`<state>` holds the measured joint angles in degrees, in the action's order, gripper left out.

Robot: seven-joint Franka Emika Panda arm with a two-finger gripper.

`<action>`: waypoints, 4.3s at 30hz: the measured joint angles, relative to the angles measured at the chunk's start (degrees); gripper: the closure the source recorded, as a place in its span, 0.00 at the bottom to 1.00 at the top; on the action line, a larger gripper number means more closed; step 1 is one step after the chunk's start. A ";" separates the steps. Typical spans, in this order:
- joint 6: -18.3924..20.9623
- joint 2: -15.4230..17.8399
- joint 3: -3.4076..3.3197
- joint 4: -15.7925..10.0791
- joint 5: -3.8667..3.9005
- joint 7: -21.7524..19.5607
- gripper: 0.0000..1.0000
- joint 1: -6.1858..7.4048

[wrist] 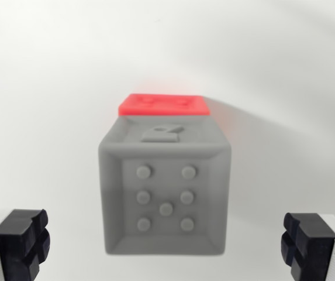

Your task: Destack cube

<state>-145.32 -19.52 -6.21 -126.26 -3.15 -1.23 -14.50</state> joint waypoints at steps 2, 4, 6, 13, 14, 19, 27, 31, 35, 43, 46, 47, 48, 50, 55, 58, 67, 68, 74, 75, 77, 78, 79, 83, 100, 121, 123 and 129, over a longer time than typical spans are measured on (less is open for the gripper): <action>-1.03 -1.02 0.06 0.00 -0.24 0.17 0.00 -0.02; -1.93 -1.99 0.12 0.00 -0.44 0.31 0.00 -0.05; -2.58 -2.66 0.17 0.00 -0.62 0.42 0.00 -0.08; -4.97 -5.21 0.47 0.13 -1.12 0.80 0.00 -0.28; -5.27 -5.49 0.51 0.16 -1.18 0.84 0.00 -0.30; -6.22 -6.53 0.70 0.28 -1.35 0.98 0.00 -0.46; -6.74 -7.22 0.81 0.40 -1.46 1.08 1.00 -0.52; -6.75 -7.21 0.81 0.43 -1.46 1.09 1.00 -0.52; -6.75 -7.21 0.81 0.44 -1.46 1.09 1.00 -0.52; -6.76 -7.21 0.81 0.44 -1.47 1.11 1.00 -0.53; -6.76 -7.22 0.81 0.44 -1.47 1.11 1.00 -0.53; -6.76 -7.22 0.81 0.44 -1.47 1.11 1.00 -0.53; -6.76 -7.22 0.81 0.44 -1.47 1.11 1.00 -0.53; -6.76 -7.22 0.81 0.44 -1.47 1.11 1.00 -0.53; -6.76 -7.22 0.81 0.44 -1.47 1.11 1.00 -0.53; -6.75 -7.22 0.81 0.43 -1.47 1.11 1.00 -0.52; -6.59 -7.03 0.80 0.42 -1.47 1.11 1.00 -0.50; -6.53 -6.93 0.79 0.41 -1.47 1.11 1.00 -0.50; -5.80 -5.96 0.71 0.29 -1.46 1.09 1.00 -0.46; -5.63 -5.76 0.69 0.27 -1.45 1.08 1.00 -0.45; -5.36 -5.45 0.66 0.24 -1.42 1.07 1.00 -0.43; -5.20 -5.26 0.63 0.22 -1.40 1.05 1.00 -0.42; -5.04 -5.07 0.61 0.20 -1.39 1.04 1.00 -0.40; -4.20 -4.13 0.46 0.10 -1.26 0.97 1.00 -0.30; 0.37 0.80 -0.08 -0.09 -0.51 0.51 1.00 0.06; 7.55 7.80 -0.26 0.47 0.85 -0.93 1.00 0.15; 7.57 7.90 -0.24 0.27 0.90 -1.69 1.00 0.38; 7.39 8.03 -0.15 -0.56 1.03 -4.10 1.00 1.46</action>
<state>-137.92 -11.48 -6.36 -126.81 -2.12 -5.33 -13.04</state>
